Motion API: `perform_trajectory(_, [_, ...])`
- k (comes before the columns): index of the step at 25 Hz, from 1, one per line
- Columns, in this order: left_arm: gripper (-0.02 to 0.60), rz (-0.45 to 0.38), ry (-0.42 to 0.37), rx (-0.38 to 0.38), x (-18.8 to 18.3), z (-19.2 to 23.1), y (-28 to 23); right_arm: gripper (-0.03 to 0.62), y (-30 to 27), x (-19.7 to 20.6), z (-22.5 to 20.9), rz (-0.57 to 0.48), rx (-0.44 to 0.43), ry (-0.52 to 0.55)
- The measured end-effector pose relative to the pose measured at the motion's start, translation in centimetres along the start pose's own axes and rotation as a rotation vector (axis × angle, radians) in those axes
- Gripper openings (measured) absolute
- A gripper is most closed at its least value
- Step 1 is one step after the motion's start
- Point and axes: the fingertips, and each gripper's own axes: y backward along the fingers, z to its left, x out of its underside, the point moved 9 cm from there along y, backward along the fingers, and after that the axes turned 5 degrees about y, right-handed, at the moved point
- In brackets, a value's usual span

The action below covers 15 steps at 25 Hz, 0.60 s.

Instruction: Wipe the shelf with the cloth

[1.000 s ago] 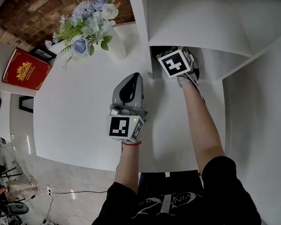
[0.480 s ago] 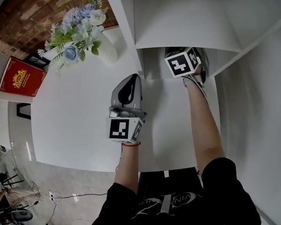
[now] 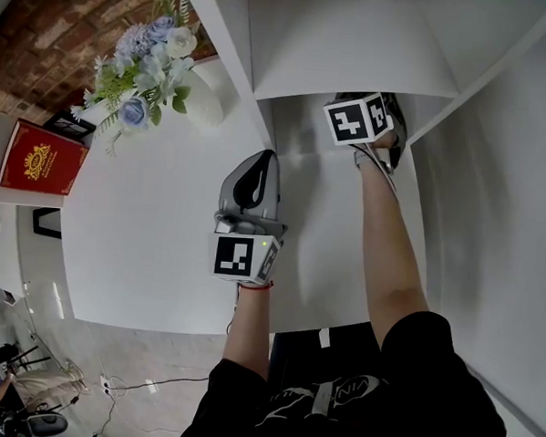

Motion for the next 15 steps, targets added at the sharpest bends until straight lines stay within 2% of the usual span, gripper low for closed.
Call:
perform_trajectory(3, [0.005,0.002,0.001,0.002,-0.4,0.0,0.3,0.084,0.1,0.3,-0.3,0.037,0.072,-0.062])
perform_trajectory(6, [0.005,0.009,-0.001,0.003,-0.6,0.2,0.8,0.084,-0.1,0.6,-0.7,0.059,0.105,-0.123])
perform_trajectory(10, [0.005,0.015,-0.009,-0.002,-0.9,0.7,1.6,0.084,0.5,1.0,-1.5,0.013,0.121,-0.242])
perform_trajectory(12, [0.005,0.018,-0.004,-0.011,-1.0,1.1,2.0,0.084,1.6,0.8,-1.5,-0.08,0.1,-0.274])
perform_trajectory(15, [0.004,0.018,0.015,-0.028,-1.1,1.5,2.4,0.084,3.2,0.2,0.1,-0.201,-0.022,-0.317])
